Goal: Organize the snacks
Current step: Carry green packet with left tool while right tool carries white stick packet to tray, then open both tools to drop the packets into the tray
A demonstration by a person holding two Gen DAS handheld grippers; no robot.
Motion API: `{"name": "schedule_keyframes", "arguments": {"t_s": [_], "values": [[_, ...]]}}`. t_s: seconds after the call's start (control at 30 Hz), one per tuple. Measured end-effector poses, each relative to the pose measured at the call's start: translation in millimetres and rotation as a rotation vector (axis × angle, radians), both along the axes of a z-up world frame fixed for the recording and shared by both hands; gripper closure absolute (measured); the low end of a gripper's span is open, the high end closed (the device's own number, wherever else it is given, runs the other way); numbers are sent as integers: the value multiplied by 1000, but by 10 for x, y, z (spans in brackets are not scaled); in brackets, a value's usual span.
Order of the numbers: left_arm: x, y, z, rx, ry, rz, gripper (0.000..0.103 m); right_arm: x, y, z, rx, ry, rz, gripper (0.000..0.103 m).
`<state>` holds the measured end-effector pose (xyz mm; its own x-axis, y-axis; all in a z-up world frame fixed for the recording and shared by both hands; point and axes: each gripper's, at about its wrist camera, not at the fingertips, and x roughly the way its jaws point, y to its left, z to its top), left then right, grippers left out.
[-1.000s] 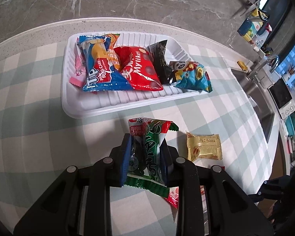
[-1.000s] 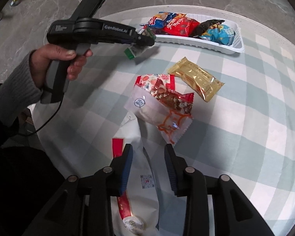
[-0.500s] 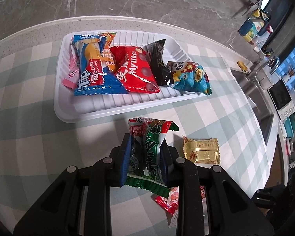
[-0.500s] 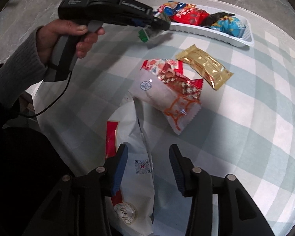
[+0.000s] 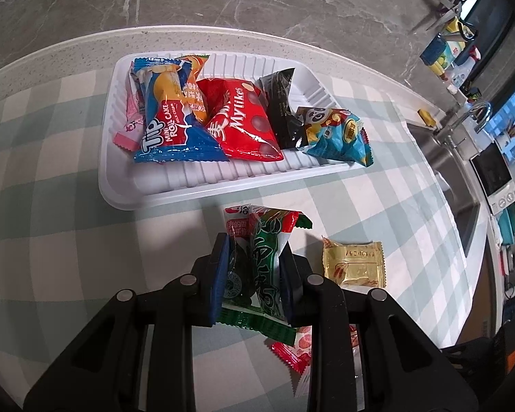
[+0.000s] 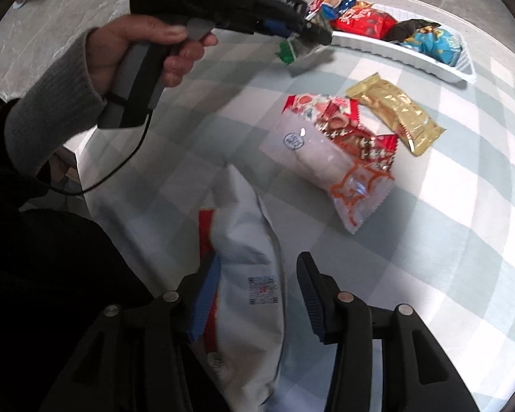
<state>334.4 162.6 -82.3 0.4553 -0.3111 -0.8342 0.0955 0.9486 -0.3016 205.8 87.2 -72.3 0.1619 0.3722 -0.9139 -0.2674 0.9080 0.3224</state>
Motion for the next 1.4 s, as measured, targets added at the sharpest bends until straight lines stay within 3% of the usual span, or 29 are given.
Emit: {"name": "schedule_keyframes", "arguments": {"t_s": [0.1,0.13,0.17,0.2,0.27,0.4,0.57,0.7,0.87,1.1,1.4], "values": [[-5,11,4,1,0,5,79,-40,85,-61,3,16,31,54],[-8,15,5,0,0,7,79,-61,120,-55,-12,-3,42,59],[-8,19,7,0,0,8,79,-65,133,-68,10,11,48,75],[-11,23,10,0,-2,11,79,-61,137,-86,52,31,44,82],[-13,29,14,-3,-3,12,79,-79,144,-110,79,35,32,87],[-27,40,21,-7,-3,10,79,-48,0,-116,172,58,-35,90],[-26,54,33,-24,0,9,79,75,-361,-58,368,70,-194,90],[5,81,74,-56,-3,10,79,222,-652,27,524,49,-329,90],[94,146,164,-106,-10,20,79,459,-933,88,642,4,-445,90],[365,275,285,-186,-14,52,79,910,-1254,138,724,-53,-538,90],[822,420,330,-210,-12,88,79,1759,-1629,54,746,-84,-674,90]]}}
